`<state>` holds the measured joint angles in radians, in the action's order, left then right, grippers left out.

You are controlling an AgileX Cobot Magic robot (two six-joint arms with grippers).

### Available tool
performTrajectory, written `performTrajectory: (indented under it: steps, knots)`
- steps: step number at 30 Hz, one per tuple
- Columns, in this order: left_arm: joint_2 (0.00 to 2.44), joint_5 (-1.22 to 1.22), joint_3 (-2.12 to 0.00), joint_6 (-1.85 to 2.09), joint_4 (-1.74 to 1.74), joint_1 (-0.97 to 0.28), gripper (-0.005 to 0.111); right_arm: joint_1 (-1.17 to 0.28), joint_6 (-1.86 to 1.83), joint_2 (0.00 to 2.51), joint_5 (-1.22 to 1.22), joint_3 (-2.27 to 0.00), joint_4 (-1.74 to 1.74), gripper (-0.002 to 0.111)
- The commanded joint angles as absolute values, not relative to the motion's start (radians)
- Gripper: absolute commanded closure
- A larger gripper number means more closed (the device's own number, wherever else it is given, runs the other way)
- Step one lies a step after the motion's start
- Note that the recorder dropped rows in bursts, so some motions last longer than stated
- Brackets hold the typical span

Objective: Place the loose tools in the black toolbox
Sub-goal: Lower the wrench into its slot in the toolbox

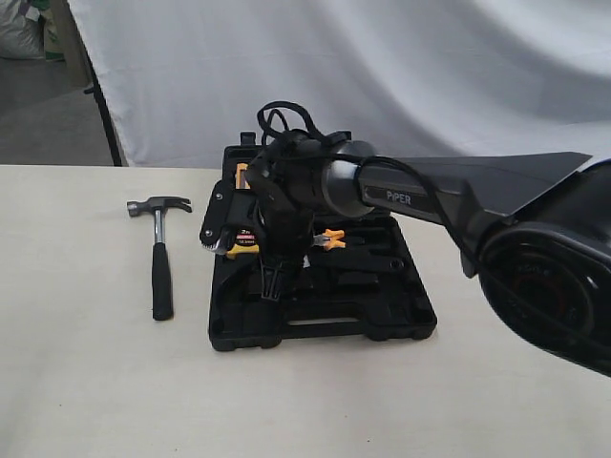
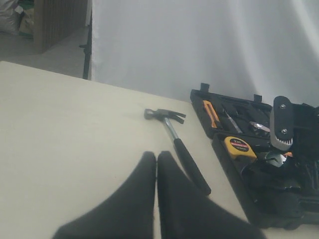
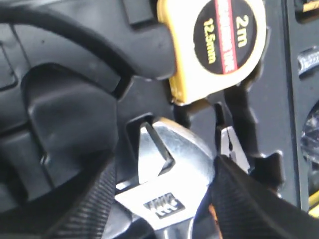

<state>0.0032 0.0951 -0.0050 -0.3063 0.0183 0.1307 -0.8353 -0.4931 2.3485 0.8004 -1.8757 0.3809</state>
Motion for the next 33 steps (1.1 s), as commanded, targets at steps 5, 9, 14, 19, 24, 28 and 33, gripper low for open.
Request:
performTrajectory:
  steps: [5,9,14,19,24,28,33]
  knots:
    - [0.0,0.088,-0.008,-0.311,0.023,0.156,0.106,-0.829,-0.502,2.346,0.749,-1.884,0.394,0.109]
    - [0.0,0.088,-0.008,-0.311,0.023,0.156,0.106,-0.829,-0.484,2.346,0.748,-1.884,0.394,0.109]
    - [0.0,0.088,-0.008,-0.311,0.023,0.156,0.106,-0.829,-0.407,2.346,0.811,-1.884,0.451,0.108]
    - [0.0,0.088,-0.008,-0.311,0.023,0.156,0.106,-0.83,-0.382,2.344,0.821,-1.884,0.459,0.108]
    - [0.0,0.088,-0.008,-0.311,0.023,0.156,0.106,-0.83,-0.382,2.344,0.819,-1.884,0.455,0.105]
    - [0.0,0.088,-0.008,-0.311,0.023,0.156,0.106,-0.83,-0.377,2.344,0.83,-1.884,0.447,0.069]
    - [0.0,0.088,-0.008,-0.311,0.023,0.156,0.106,-0.84,-0.38,2.342,0.875,-1.884,0.443,0.016]
